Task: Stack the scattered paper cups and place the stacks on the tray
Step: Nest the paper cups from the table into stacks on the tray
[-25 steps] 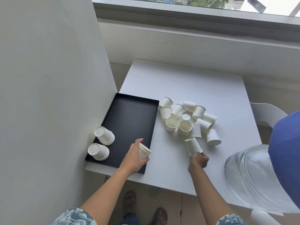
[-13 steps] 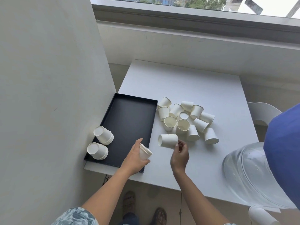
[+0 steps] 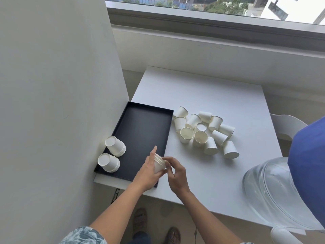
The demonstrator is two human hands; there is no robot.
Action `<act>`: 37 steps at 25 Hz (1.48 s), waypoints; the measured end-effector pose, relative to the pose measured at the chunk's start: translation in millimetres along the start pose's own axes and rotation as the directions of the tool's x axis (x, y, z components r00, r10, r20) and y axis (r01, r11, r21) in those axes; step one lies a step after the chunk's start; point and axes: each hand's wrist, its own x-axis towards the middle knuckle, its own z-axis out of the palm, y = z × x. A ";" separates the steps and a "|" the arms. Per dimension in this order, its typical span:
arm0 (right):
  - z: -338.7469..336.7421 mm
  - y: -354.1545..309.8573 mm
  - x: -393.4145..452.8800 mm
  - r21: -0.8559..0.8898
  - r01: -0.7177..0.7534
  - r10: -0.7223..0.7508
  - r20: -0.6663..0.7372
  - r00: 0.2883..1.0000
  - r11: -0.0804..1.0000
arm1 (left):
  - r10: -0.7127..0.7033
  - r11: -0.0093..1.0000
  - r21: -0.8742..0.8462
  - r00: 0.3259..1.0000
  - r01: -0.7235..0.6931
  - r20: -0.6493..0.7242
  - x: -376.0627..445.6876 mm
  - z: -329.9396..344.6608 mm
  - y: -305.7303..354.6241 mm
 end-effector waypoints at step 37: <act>-5.6 26.8 -3.3 -0.082 -0.204 0.210 0.070 0.975 0.975 | -0.188 0.364 0.931 0.980 0.010 0.062 17.5 -178.7 -62.0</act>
